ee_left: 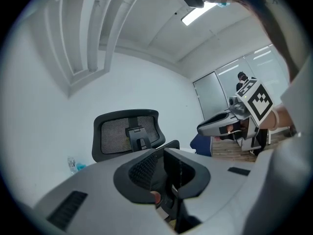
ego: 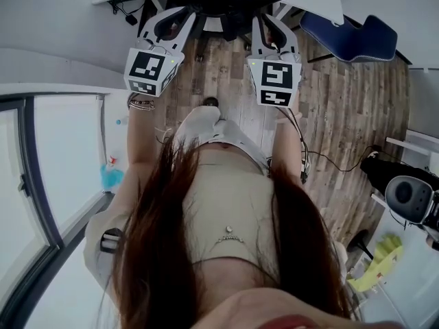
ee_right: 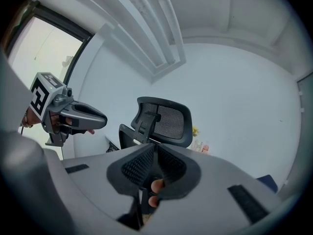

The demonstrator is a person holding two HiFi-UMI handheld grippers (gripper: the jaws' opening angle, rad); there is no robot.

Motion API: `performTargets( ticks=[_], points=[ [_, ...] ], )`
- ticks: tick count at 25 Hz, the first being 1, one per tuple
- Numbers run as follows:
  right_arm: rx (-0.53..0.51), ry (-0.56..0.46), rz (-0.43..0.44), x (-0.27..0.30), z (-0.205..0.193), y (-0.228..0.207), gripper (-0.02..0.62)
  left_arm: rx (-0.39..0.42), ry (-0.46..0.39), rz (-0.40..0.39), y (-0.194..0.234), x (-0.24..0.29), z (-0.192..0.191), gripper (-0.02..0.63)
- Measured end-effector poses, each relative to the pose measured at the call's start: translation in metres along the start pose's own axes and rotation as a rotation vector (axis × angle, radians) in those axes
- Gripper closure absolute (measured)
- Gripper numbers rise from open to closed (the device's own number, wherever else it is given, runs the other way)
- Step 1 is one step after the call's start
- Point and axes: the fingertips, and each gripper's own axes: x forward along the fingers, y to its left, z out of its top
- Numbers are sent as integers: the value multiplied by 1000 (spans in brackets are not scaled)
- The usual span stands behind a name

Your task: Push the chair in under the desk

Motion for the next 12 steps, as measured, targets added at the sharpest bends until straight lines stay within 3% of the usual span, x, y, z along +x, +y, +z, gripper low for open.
performTargets(
  ticks=[12],
  points=[
    [23, -26, -5, -33, 5, -1, 561, 5, -13, 20, -28, -20, 13, 584]
  ],
)
